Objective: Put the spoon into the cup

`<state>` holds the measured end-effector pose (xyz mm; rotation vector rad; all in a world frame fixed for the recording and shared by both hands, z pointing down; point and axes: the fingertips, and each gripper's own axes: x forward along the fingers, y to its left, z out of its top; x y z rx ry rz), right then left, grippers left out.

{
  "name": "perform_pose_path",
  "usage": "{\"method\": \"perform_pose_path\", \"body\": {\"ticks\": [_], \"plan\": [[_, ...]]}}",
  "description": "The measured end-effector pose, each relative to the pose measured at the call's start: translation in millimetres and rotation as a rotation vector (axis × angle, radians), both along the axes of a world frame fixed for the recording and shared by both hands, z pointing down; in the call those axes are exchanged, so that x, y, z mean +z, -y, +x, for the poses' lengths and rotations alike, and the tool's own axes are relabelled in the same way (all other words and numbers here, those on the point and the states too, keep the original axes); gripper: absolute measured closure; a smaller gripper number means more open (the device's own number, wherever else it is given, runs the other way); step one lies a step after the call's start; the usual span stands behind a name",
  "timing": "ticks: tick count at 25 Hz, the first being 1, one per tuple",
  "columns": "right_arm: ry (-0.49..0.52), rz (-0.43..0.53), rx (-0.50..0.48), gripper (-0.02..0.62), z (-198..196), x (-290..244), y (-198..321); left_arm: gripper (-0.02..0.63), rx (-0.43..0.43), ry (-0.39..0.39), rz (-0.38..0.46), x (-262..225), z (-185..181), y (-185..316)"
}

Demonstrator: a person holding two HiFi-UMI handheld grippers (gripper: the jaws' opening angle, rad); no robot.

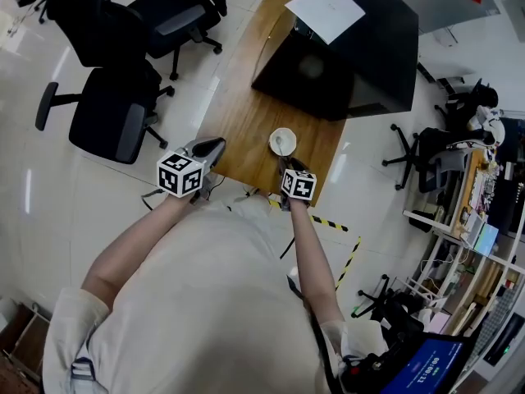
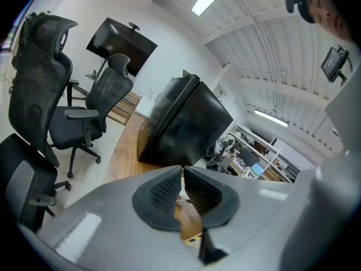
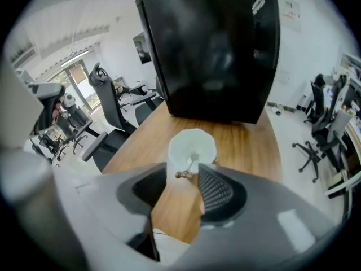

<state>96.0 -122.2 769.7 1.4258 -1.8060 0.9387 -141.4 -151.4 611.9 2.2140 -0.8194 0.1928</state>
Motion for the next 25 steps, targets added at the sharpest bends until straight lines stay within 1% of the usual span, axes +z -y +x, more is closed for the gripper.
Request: {"method": "perform_pose_path", "body": {"ticks": [5,9,12,15,20,23,25], "plan": [[-0.003,0.088,0.02,0.422,-9.7,-25.0,-3.9,0.606,0.009,-0.01,-0.004,4.2,-12.3,-10.6],[0.055,0.189,0.004,0.422,-24.3,-49.2,3.2,0.606,0.013,-0.007,0.021,5.1,-16.0,-9.9],[0.121,0.29,-0.014,0.422,-36.9,-88.8,5.0,0.606,0.047,0.007,0.052,1.8,-5.0,-9.9],[0.16,0.396,-0.046,0.422,-50.6,-134.1,9.0,0.606,0.088,0.005,0.081,-8.4,5.5,-6.2],[0.259,0.545,-0.051,0.43,-70.6,-203.0,13.1,0.59,0.189,-0.003,0.166,-26.7,21.4,-0.1],[0.293,0.626,-0.075,0.436,-83.8,-241.4,3.8,0.589,0.219,-0.023,0.197,-38.2,28.2,2.3],[0.306,0.67,-0.084,0.436,-82.6,-265.3,-6.7,0.587,0.236,-0.042,0.211,-46.8,39.4,0.1]]}}
